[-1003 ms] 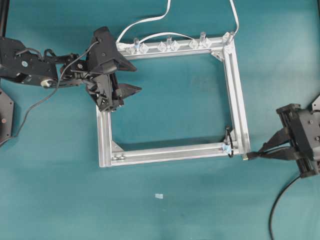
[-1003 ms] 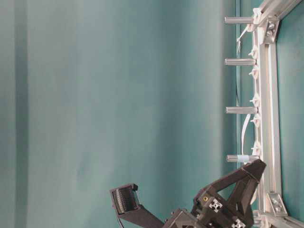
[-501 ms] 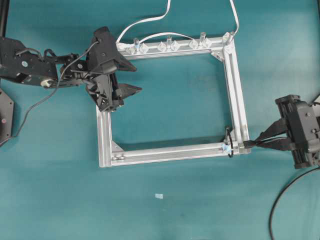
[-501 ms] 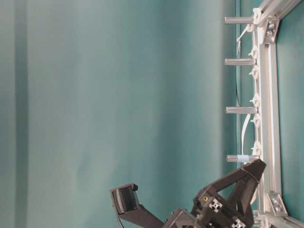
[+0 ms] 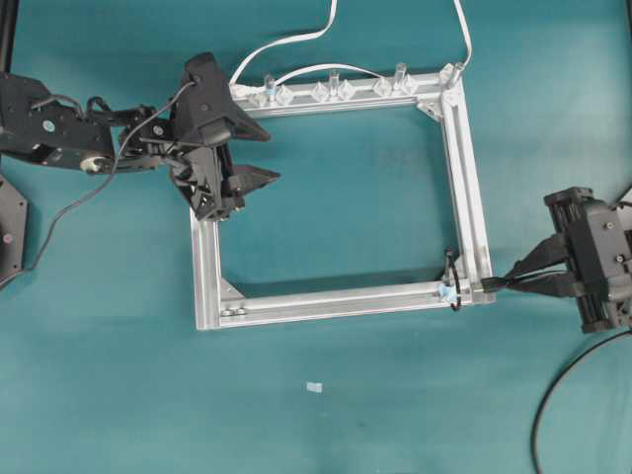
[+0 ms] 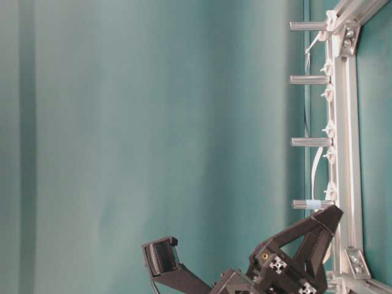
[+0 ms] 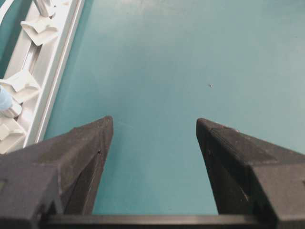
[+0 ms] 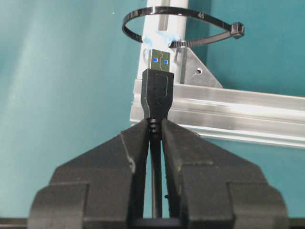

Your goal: Insert the wire through the string loop located on the right side.

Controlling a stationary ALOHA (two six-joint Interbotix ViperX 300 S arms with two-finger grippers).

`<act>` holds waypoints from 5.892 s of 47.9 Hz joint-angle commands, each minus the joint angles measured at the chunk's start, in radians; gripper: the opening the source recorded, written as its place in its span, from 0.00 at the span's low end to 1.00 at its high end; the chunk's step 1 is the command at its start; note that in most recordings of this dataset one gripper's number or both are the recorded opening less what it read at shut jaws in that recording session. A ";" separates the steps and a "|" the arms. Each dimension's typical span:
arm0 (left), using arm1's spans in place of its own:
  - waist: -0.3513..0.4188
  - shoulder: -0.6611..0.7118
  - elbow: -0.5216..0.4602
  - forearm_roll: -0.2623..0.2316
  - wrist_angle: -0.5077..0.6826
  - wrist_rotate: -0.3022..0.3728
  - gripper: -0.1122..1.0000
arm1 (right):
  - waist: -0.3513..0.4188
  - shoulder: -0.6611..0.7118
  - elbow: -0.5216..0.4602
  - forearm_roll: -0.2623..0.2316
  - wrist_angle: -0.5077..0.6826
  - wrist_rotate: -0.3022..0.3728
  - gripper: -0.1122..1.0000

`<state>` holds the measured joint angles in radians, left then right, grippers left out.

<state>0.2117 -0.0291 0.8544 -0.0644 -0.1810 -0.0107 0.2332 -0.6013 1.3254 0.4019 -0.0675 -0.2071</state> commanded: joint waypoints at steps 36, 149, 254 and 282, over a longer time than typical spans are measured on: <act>-0.003 -0.023 -0.028 0.002 -0.006 -0.008 0.74 | -0.005 0.000 -0.006 -0.003 -0.012 0.000 0.21; -0.258 -0.005 -0.098 0.000 0.012 -0.012 0.74 | -0.003 0.281 -0.187 -0.003 -0.104 0.000 0.21; -0.330 0.517 -0.733 0.005 0.109 -0.130 0.73 | -0.003 0.281 -0.181 -0.003 -0.127 0.000 0.21; -0.322 0.515 -0.770 0.005 0.175 -0.133 0.44 | -0.003 0.281 -0.181 -0.002 -0.127 0.000 0.21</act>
<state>-0.1135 0.5093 0.1074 -0.0614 -0.0230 -0.1335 0.2316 -0.3160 1.1536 0.4019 -0.1856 -0.2071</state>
